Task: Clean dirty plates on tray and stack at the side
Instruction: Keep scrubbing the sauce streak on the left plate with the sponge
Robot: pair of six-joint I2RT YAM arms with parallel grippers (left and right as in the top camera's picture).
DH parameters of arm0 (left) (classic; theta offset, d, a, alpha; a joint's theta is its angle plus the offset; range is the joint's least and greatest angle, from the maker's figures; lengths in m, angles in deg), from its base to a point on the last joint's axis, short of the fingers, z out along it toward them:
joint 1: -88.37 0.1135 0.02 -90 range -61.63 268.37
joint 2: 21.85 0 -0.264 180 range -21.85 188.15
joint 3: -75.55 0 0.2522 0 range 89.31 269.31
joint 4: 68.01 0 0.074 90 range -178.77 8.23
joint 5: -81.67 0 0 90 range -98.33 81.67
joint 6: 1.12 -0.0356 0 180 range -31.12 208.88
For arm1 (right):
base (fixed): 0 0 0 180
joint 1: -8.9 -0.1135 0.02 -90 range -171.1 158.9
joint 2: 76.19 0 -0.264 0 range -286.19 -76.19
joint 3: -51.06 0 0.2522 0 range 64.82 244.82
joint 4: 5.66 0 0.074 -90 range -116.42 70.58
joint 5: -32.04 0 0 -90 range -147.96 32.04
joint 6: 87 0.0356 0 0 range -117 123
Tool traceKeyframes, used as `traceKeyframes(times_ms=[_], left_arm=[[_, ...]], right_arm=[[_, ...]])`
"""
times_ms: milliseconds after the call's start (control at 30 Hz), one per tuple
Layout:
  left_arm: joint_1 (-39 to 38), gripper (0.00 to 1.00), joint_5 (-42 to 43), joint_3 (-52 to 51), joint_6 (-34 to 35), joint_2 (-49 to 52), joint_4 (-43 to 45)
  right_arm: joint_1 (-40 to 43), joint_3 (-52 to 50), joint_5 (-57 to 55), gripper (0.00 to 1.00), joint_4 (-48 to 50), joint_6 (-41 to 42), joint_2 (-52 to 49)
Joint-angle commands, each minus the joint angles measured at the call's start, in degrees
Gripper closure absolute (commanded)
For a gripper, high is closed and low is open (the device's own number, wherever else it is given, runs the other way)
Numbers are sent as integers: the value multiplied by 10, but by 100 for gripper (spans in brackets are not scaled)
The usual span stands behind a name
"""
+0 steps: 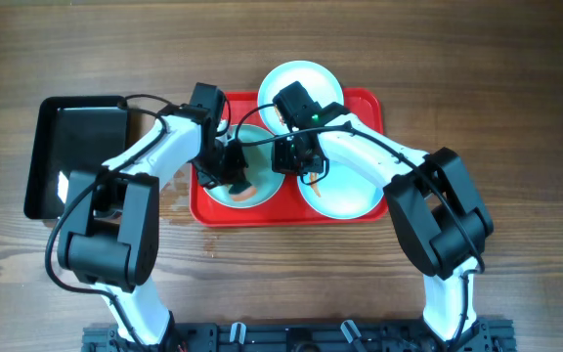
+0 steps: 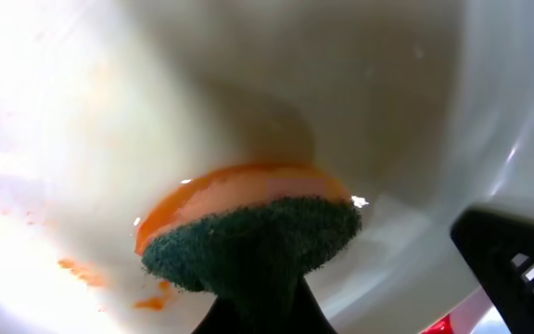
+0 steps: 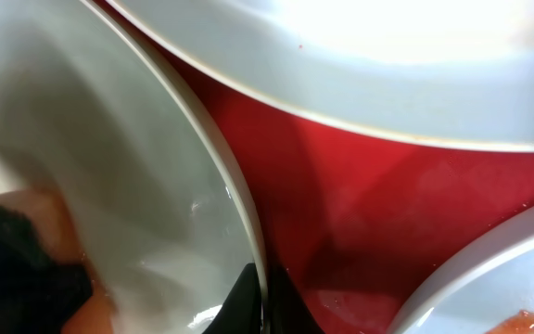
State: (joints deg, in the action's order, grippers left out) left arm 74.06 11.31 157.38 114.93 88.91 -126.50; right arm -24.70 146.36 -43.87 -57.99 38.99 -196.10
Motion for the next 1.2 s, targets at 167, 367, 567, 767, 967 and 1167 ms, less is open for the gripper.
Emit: traceKeyframes(times_ms=[167,367,567,767,967,1167], left_arm=[[-2,96,-221,-58,-1,25,17],[2,96,-332,-71,35,25,35],[3,96,-364,-71,46,25,108],[3,96,-282,-71,31,25,171],[-8,96,-113,-71,27,25,196],[-40,96,-61,-71,27,25,196]], right_arm=[[0,-7,-16,95,-1,0,-18],[0,-7,-16,96,-1,0,-18],[0,-7,-16,96,-1,0,-18],[0,-7,-16,96,0,0,-18],[0,-7,-16,96,2,0,-18],[0,-7,-16,96,2,0,-18]])
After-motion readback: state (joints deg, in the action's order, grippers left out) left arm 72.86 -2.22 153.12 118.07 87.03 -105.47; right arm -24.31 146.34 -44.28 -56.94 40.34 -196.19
